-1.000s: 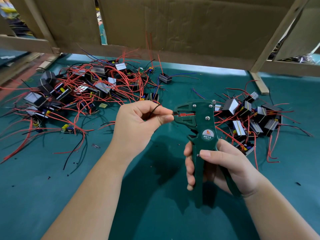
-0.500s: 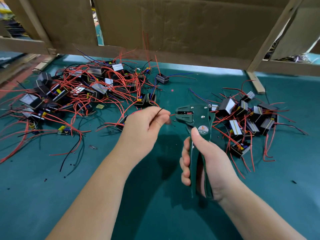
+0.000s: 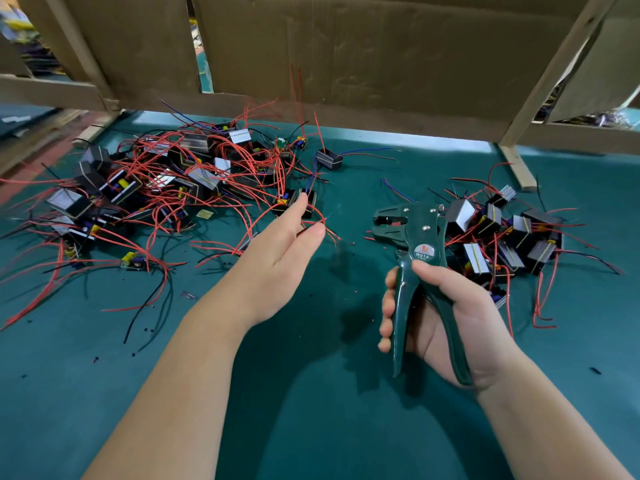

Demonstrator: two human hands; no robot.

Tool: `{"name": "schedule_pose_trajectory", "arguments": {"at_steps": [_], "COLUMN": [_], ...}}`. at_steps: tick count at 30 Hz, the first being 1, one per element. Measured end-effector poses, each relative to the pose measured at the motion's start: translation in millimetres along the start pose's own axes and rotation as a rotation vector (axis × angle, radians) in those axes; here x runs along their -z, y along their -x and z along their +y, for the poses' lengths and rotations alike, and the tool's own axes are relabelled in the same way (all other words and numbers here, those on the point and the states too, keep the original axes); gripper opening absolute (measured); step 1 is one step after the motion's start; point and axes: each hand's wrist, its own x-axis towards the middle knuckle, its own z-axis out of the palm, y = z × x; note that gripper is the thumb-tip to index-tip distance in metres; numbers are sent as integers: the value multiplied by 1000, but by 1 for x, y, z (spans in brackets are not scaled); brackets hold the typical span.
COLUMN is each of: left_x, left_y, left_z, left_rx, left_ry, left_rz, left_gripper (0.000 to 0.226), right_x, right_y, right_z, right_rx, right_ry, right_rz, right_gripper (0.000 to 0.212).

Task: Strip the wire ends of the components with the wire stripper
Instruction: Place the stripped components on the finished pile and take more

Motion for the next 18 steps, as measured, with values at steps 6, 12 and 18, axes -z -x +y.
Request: {"name": "schedule_pose_trajectory", "arguments": {"at_steps": [6,12,18], "left_x": [-4,-4,-6], "left_y": [1,1,3], "left_z": [4,8,16], "left_rx": [-124,-202,-311], "left_ry": [99,-14,-29], "left_rz": [78,130,219], "left_gripper": [13,18,15], "right_x": [-1,-3,-5], "right_y": [2,3,2], "right_z": [3,6,8], "right_rx": [-10,23,48], "right_ry": [-37,-46,-6], "right_rz": [-103,-282,-298], "right_gripper": [29,47,50]}}
